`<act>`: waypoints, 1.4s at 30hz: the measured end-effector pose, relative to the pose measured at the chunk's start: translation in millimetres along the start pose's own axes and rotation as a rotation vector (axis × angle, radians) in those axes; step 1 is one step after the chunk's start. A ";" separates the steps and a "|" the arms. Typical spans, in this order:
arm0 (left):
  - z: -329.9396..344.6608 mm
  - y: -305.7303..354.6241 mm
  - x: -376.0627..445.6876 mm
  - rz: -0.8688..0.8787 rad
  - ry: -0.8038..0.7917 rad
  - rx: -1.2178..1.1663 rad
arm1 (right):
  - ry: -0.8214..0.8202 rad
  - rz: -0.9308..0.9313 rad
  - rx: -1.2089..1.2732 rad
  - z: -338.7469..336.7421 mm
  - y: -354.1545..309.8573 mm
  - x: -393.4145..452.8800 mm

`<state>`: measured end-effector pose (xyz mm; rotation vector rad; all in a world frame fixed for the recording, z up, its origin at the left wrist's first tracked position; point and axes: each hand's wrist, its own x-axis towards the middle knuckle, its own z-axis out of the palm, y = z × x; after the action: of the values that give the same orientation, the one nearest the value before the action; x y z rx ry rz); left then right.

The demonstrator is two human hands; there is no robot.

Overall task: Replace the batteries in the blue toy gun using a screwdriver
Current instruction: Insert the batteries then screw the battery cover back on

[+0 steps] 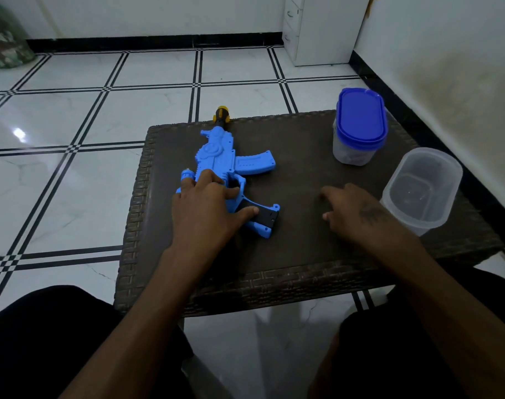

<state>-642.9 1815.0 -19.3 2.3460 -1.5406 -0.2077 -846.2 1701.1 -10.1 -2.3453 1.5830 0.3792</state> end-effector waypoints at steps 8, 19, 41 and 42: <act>-2.3 9.1 8.0 -0.064 -0.060 -0.092 | 0.155 -0.072 0.027 7.4 2.4 7.2; 2.1 14.8 13.7 -0.096 -0.113 -0.109 | 0.461 -0.407 0.533 -11.2 -19.7 -9.2; 5.5 14.3 16.5 -0.090 -0.094 -0.092 | 0.683 -0.734 1.281 3.7 -45.0 -24.7; 5.3 14.4 16.9 -0.089 -0.096 -0.086 | 0.680 -0.736 1.276 3.9 -44.8 -24.0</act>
<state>-650.0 1793.3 -18.4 2.3697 -1.4404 -0.4054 -813.5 1739.1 -0.9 -1.7375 0.5685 -1.2835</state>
